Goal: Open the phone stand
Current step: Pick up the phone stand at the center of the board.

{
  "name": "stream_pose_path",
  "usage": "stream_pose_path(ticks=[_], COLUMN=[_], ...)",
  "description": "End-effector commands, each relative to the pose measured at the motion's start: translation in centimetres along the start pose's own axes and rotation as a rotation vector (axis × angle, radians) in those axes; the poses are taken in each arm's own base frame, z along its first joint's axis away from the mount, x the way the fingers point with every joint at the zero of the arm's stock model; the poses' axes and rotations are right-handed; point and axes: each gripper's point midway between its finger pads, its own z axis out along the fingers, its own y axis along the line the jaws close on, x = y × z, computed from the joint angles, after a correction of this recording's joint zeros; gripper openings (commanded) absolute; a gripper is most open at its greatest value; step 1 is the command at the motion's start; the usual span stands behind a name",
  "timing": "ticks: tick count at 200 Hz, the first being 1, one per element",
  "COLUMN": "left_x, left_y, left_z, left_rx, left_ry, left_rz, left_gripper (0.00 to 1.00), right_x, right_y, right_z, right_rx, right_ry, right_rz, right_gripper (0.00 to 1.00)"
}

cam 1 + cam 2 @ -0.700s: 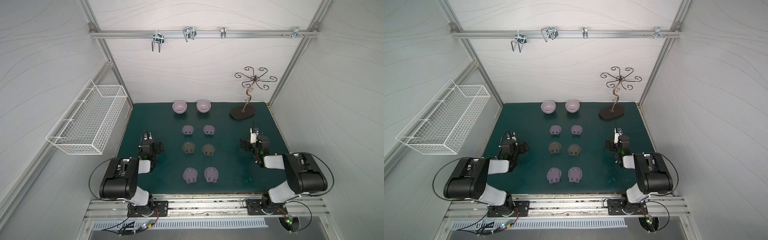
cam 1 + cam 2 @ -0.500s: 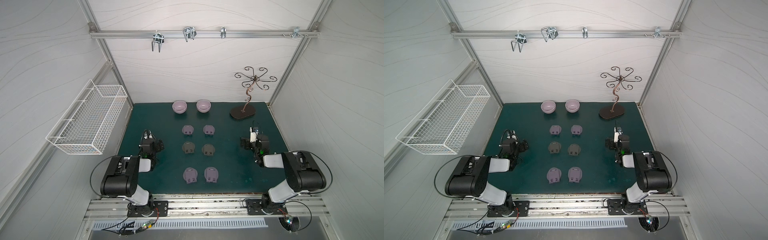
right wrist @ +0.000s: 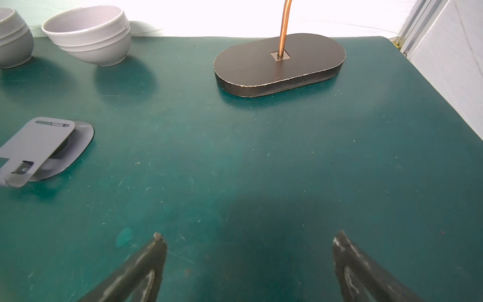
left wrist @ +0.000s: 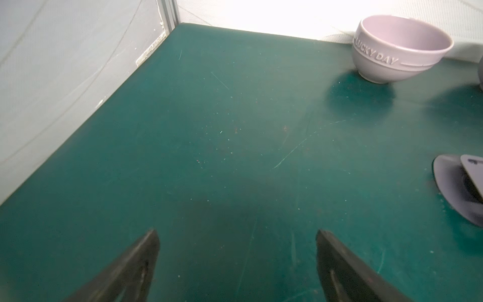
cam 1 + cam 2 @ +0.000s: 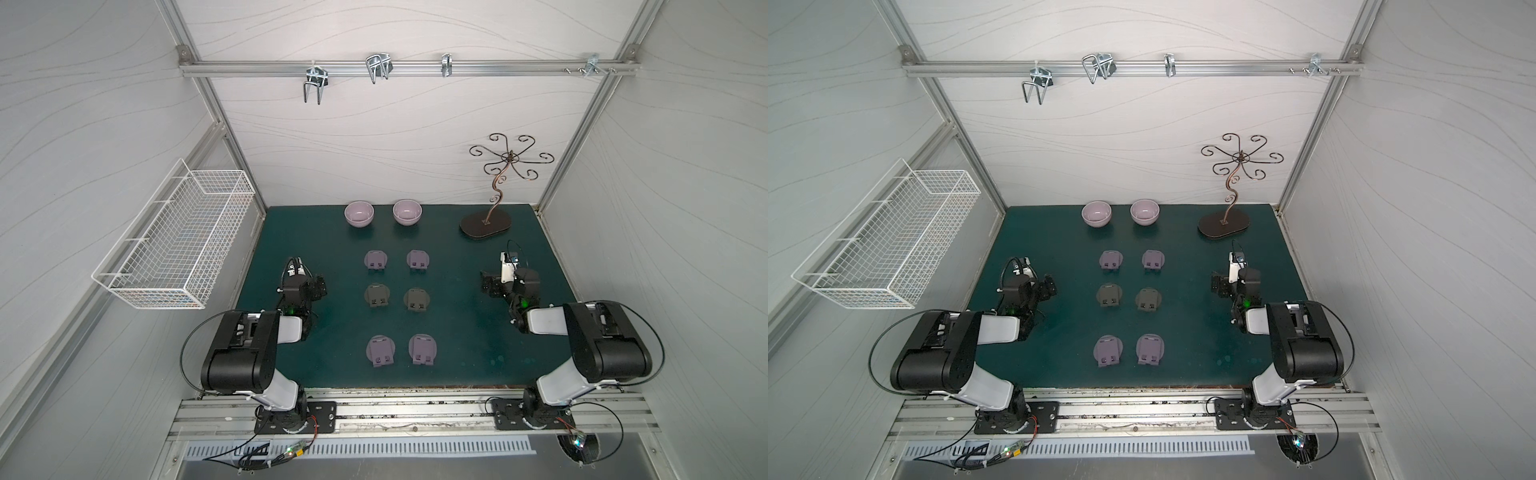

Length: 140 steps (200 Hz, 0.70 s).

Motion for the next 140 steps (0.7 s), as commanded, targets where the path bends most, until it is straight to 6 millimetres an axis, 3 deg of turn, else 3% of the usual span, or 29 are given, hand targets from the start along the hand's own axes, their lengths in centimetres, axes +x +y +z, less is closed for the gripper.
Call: stream_pose_path(ticks=[1,32,49,65,78,100,140], left_x=[-3.8,-6.7,-8.6,-10.4,-11.3,-11.9,-12.6], left_y=[-1.1,-1.4,-2.0,-3.1,-4.7,-8.3,-15.0], left_z=[0.1,-0.7,-1.9,-2.9,-3.9,-5.9,-10.2], left_rx=[0.0,-0.065,-0.068,-0.055,-0.018,0.095,0.364], left_ry=[-0.077,-0.019,0.001,0.047,0.103,0.196,0.277], left_rz=[0.026,0.072,0.043,0.01,0.003,-0.003,-0.057], left_gripper=[0.99,0.99,0.99,0.99,0.99,0.99,0.99], right_x=[-1.7,-5.1,-7.6,-9.1,-10.0,-9.6,-10.4], right_y=[-1.1,-1.6,-2.4,-1.5,-1.2,-3.5,-1.2], right_z=[0.0,-2.1,-3.7,-4.8,-5.7,-7.1,-8.1], right_rx=[0.059,0.095,0.121,0.034,0.002,0.101,-0.045], right_ry=[-0.051,-0.032,-0.016,0.016,0.018,0.039,0.083], right_rz=[0.014,0.034,0.183,0.236,0.309,0.528,0.612], right_gripper=[0.99,0.99,0.99,0.99,0.99,0.99,0.99])
